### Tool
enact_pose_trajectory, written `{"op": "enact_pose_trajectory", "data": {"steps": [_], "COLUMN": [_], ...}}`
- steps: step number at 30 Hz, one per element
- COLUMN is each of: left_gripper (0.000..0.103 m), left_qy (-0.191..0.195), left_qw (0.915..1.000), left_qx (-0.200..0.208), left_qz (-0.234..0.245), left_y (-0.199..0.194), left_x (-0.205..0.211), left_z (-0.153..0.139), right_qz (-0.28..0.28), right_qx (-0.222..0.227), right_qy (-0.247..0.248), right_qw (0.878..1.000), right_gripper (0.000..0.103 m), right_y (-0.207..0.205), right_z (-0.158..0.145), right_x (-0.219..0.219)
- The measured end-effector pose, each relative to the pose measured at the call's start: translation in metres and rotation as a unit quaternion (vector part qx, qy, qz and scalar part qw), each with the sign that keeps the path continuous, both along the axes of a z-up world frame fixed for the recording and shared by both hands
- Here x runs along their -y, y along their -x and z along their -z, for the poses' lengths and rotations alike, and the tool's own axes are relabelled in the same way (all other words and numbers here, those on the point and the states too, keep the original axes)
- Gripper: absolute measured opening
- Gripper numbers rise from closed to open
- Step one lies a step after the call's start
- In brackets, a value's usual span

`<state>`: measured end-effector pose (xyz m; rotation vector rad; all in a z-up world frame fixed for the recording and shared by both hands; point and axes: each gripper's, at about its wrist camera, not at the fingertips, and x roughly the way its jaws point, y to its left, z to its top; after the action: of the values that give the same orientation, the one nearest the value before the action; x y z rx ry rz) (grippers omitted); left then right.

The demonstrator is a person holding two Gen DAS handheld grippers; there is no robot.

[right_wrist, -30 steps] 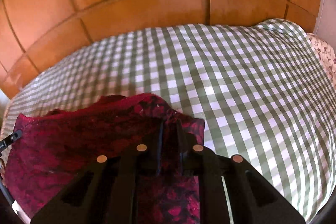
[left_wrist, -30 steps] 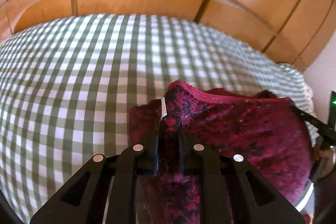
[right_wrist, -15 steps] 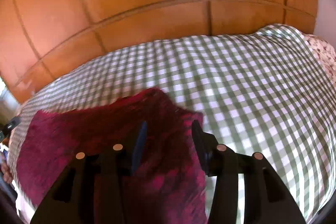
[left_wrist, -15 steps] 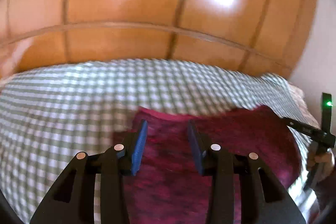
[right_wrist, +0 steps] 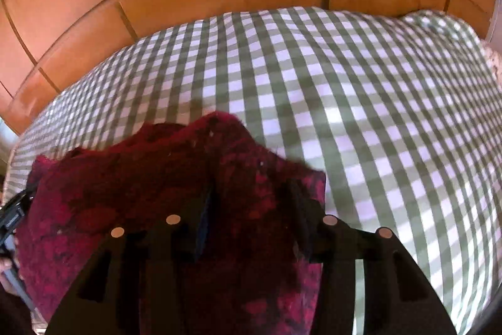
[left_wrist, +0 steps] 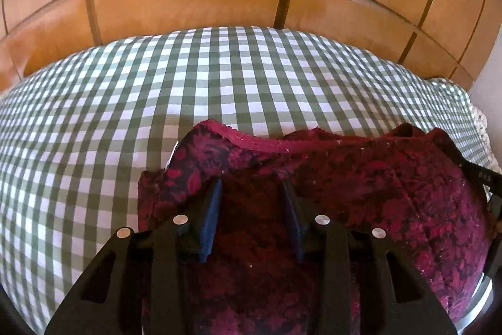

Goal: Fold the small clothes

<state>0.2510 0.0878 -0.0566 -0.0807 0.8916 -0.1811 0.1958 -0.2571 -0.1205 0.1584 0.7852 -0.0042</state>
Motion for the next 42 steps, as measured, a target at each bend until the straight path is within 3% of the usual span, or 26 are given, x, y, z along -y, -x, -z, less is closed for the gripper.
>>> {"op": "enact_pose_trajectory", "data": {"steps": [3,4,5,6,7,13,16,18,21,25,33,34,36,38,40,42], "left_gripper": [0.038,0.038,0.041,0.051,0.053,0.053,0.056,0.059,0.061,0.061,0.061,0.061,0.066,0.072,0.072,0.074], "left_qy": [0.010,0.006,-0.001,-0.006,-0.004,0.010,0.007,-0.020,-0.023,-0.047,0.007,0.005,-0.006,-0.027,-0.043,-0.036], "left_qw": [0.9998,0.9996,0.9993,0.9987,0.9981,0.9958,0.9960,0.9964,0.9977,0.9957,0.9914,0.9908,0.9901,0.9886,0.9891,0.9904], "left_qx": [0.006,0.020,0.033,0.045,0.057,0.091,0.087,0.081,0.062,0.079,0.086,0.081,0.076,0.077,0.056,0.041], "left_qz": [-0.014,-0.017,-0.019,-0.021,-0.022,0.007,0.015,0.015,0.012,0.002,0.098,0.108,0.118,0.127,0.129,0.127], "left_y": [0.012,0.023,0.033,0.045,0.055,0.127,0.147,0.155,0.155,0.162,0.192,0.192,0.190,0.190,0.185,0.184], "left_x": [0.000,-0.001,-0.006,-0.007,-0.009,-0.007,-0.003,0.000,-0.003,0.008,0.054,0.062,0.072,0.080,0.079,0.072], "left_z": [-0.010,-0.018,-0.023,-0.028,-0.031,-0.036,-0.026,-0.011,0.004,-0.014,-0.017,-0.013,-0.008,-0.002,0.008,0.018], "right_qz": [0.007,0.012,0.021,0.030,0.028,-0.045,-0.100,-0.115,-0.103,-0.091,-0.005,0.006,0.015,-0.007,-0.013,-0.015], "right_qx": [0.008,0.018,0.027,0.041,0.054,0.109,0.111,0.100,0.068,0.071,0.069,0.060,0.044,0.038,0.039,0.034], "right_qy": [-0.022,-0.012,0.005,0.026,0.034,0.019,0.024,0.049,0.107,0.077,0.021,0.012,-0.018,-0.055,-0.004,0.002], "right_qw": [1.000,1.000,0.999,0.998,0.998,0.993,0.989,0.987,0.987,0.990,0.997,0.998,0.999,0.998,0.999,0.999], "right_gripper": [0.047,0.055,0.070,0.072,0.072,0.072,0.078,0.081,0.084,0.085,0.084,0.082,0.067,0.036,0.029,0.027], "right_y": [0.004,0.013,0.020,0.031,0.042,0.114,0.146,0.159,0.154,0.160,0.209,0.212,0.211,0.208,0.210,0.206], "right_z": [-0.007,-0.012,-0.016,-0.023,-0.026,-0.041,-0.032,-0.016,0.018,0.019,0.014,0.017,0.027,0.034,0.033,0.037], "right_x": [0.005,0.005,0.005,0.004,0.001,-0.034,-0.066,-0.083,-0.093,-0.082,-0.010,-0.002,0.012,0.014,0.002,0.005]}}
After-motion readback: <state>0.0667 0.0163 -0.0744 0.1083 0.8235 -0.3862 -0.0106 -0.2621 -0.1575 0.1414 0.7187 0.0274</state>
